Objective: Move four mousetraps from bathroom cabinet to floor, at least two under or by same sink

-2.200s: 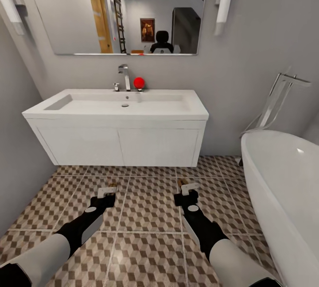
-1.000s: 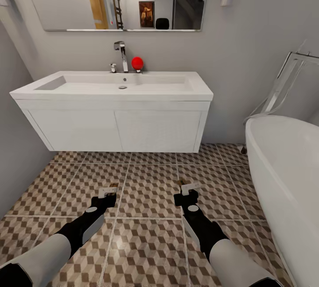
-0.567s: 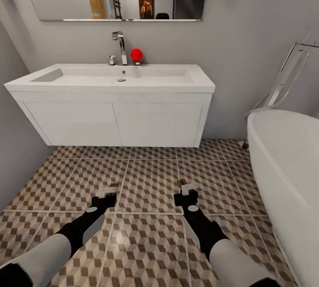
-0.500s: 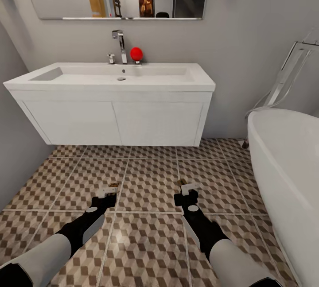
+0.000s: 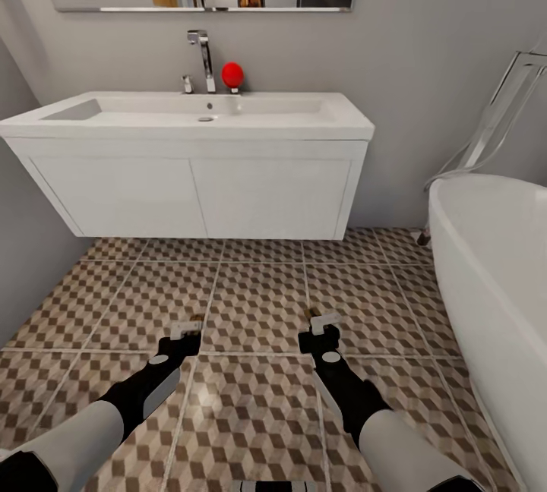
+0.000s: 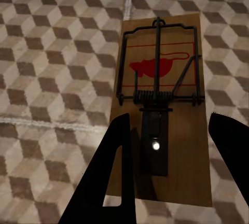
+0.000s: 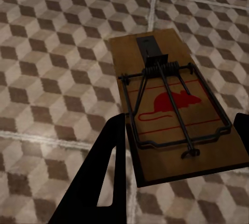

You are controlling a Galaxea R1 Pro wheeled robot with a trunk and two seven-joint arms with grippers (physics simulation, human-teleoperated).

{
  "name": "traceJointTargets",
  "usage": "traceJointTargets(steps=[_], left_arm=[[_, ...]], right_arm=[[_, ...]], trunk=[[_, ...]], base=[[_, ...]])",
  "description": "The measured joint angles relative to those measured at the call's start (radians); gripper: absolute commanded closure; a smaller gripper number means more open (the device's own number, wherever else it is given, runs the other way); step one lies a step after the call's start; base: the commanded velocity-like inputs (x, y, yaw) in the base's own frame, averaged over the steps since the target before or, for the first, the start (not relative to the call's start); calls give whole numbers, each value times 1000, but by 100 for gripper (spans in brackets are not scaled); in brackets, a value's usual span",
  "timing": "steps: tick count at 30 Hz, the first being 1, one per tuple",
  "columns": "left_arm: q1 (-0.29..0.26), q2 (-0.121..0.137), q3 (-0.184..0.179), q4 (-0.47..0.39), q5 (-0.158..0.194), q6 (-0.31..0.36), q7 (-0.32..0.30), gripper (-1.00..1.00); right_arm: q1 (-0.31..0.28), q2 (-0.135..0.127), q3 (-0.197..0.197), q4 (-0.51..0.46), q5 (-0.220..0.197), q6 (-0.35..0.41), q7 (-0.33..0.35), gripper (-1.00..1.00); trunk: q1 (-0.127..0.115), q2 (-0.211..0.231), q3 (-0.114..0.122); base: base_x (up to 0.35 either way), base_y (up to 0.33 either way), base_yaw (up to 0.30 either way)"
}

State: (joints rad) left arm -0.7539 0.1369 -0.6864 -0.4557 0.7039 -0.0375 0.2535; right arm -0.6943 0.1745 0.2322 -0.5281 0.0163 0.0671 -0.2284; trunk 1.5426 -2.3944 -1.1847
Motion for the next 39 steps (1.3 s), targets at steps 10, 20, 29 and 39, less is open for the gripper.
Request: traceJointTargets(steps=[10, 20, 29, 39], left_arm=[[0, 0, 0, 0, 0, 0, 0, 100], [0, 0, 0, 0, 0, 0, 0, 100], [0, 0, 0, 0, 0, 0, 0, 100], [0, 0, 0, -1, 0, -2, -1, 100]], right_arm=[[0, 0, 0, 0, 0, 0, 0, 100], [0, 0, -1, -1, 0, 0, 0, 100], [0, -10, -1, -3, 3, -28, 42, 100], [0, -88, 0, -4, 7, -73, 184, 100]], trunk=[[38, -70, -47], [60, -106, -98], [64, -109, -143], [67, -110, -175]], base=[[0, 0, 0], [0, 0, 0], [0, 0, 0], [0, 0, 0]])
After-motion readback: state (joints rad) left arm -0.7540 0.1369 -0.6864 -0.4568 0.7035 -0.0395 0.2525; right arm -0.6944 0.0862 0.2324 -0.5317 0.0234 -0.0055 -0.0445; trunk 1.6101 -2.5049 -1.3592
